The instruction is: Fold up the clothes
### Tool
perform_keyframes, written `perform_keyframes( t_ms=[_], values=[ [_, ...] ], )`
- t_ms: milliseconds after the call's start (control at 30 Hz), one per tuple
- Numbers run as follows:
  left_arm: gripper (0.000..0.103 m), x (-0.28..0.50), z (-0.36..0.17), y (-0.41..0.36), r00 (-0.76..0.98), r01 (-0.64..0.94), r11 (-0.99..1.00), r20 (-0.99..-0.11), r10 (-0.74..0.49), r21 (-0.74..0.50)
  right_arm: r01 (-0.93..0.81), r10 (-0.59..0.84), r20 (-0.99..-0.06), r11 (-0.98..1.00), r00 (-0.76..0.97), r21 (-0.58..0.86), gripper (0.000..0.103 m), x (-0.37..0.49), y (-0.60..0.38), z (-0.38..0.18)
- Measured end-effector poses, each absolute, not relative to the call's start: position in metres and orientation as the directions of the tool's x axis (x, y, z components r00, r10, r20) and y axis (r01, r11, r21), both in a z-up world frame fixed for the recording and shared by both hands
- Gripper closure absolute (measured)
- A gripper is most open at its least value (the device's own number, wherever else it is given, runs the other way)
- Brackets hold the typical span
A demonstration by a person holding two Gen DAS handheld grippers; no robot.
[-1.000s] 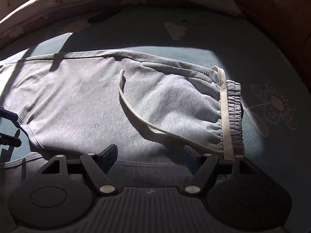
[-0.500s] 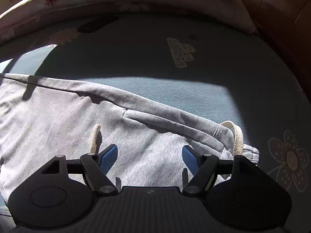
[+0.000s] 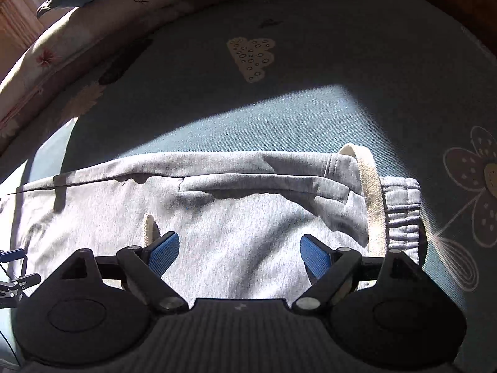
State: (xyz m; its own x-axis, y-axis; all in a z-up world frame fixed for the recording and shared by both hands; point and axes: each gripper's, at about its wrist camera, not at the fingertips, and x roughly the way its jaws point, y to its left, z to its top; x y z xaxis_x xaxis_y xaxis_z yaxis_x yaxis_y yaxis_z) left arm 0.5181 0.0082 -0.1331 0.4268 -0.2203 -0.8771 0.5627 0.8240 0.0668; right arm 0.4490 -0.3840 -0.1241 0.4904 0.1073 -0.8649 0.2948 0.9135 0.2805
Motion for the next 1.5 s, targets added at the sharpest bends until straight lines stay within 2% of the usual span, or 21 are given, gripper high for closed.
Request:
perform_keyframes(
  t_ms=[100,133,200,267,367,433,467,533,567,600,633,700,833,933,1067,1267,1433,1500],
  values=[
    [0.021,0.518,-0.135,0.012,0.427,0.57,0.819,-0.877,-0.222,0.07,0.346,0.034,-0.892,0.915,0.451,0.21,0.017,0.438,-0.401,-0.136],
    [0.021,0.519,-0.135,0.013,0.426,0.569,0.82,-0.877,-0.223,0.068,0.364,0.021,-0.889,0.908,0.458,0.209,0.022,0.435,-0.408,-0.135],
    [0.021,0.519,-0.135,0.013,0.425,0.565,0.823,-0.877,-0.226,0.062,0.41,0.041,-0.872,0.871,0.488,0.27,0.021,0.431,-0.417,-0.123],
    [0.021,0.519,-0.134,0.012,0.425,0.56,0.826,-0.877,-0.223,0.062,0.387,0.02,-0.849,0.884,0.528,0.262,0.021,0.432,-0.413,-0.108],
    [0.021,0.519,-0.134,0.011,0.424,0.56,0.826,-0.878,-0.22,0.063,0.341,-0.092,-0.815,0.93,0.572,0.135,0.026,0.445,-0.406,-0.086],
    [0.021,0.519,-0.134,0.012,0.424,0.561,0.826,-0.877,-0.225,0.06,0.35,-0.193,-0.805,0.937,0.561,0.02,0.044,0.464,-0.415,-0.083],
    [0.021,0.52,-0.134,0.012,0.424,0.56,0.827,-0.877,-0.226,0.057,0.355,-0.229,-0.802,0.935,0.552,-0.023,0.048,0.473,-0.421,-0.084],
    [0.021,0.519,-0.134,0.013,0.426,0.557,0.829,-0.876,-0.228,0.054,0.372,-0.191,-0.853,0.928,0.485,0.004,0.061,0.49,-0.442,-0.098],
    [0.021,0.519,-0.134,0.014,0.427,0.555,0.83,-0.875,-0.229,0.054,0.378,-0.157,-0.88,0.925,0.449,0.028,0.064,0.498,-0.452,-0.106],
    [0.021,0.519,-0.134,0.014,0.43,0.555,0.83,-0.874,-0.229,0.056,0.377,-0.122,-0.895,0.925,0.43,0.054,0.076,0.501,-0.457,-0.111],
    [0.021,0.518,-0.134,0.014,0.432,0.555,0.83,-0.872,-0.228,0.058,0.378,-0.132,-0.896,0.925,0.425,0.043,0.094,0.501,-0.458,-0.112],
    [0.021,0.518,-0.134,0.014,0.434,0.553,0.831,-0.871,-0.229,0.057,0.368,-0.156,-0.875,0.929,0.459,0.027,0.095,0.495,-0.458,-0.105],
    [0.021,0.518,-0.134,0.013,0.436,0.547,0.835,-0.872,-0.222,0.061,0.328,-0.062,-0.804,0.929,0.591,0.169,0.096,0.468,-0.449,-0.076],
    [0.021,0.519,-0.134,0.012,0.435,0.543,0.837,-0.873,-0.219,0.061,0.24,0.014,-0.787,0.949,0.617,0.205,0.096,0.442,-0.426,-0.058],
    [0.021,0.52,-0.133,0.012,0.433,0.536,0.842,-0.876,-0.212,0.06,0.158,0.142,-0.777,0.942,0.613,0.297,0.096,0.397,-0.399,-0.039],
    [0.021,0.517,-0.122,0.015,0.438,0.482,0.875,-0.878,-0.194,0.047,0.031,0.172,-0.774,0.97,0.609,0.24,0.096,0.337,-0.355,-0.009],
    [0.021,0.508,-0.108,0.016,0.447,0.47,0.881,-0.874,-0.189,0.05,0.033,0.25,-0.719,0.934,0.649,0.355,0.096,0.323,-0.363,0.016],
    [0.021,0.503,-0.102,0.016,0.453,0.475,0.878,-0.871,-0.189,0.056,-0.028,0.304,-0.715,0.928,0.63,0.371,0.095,0.318,-0.354,0.021]
  ],
)
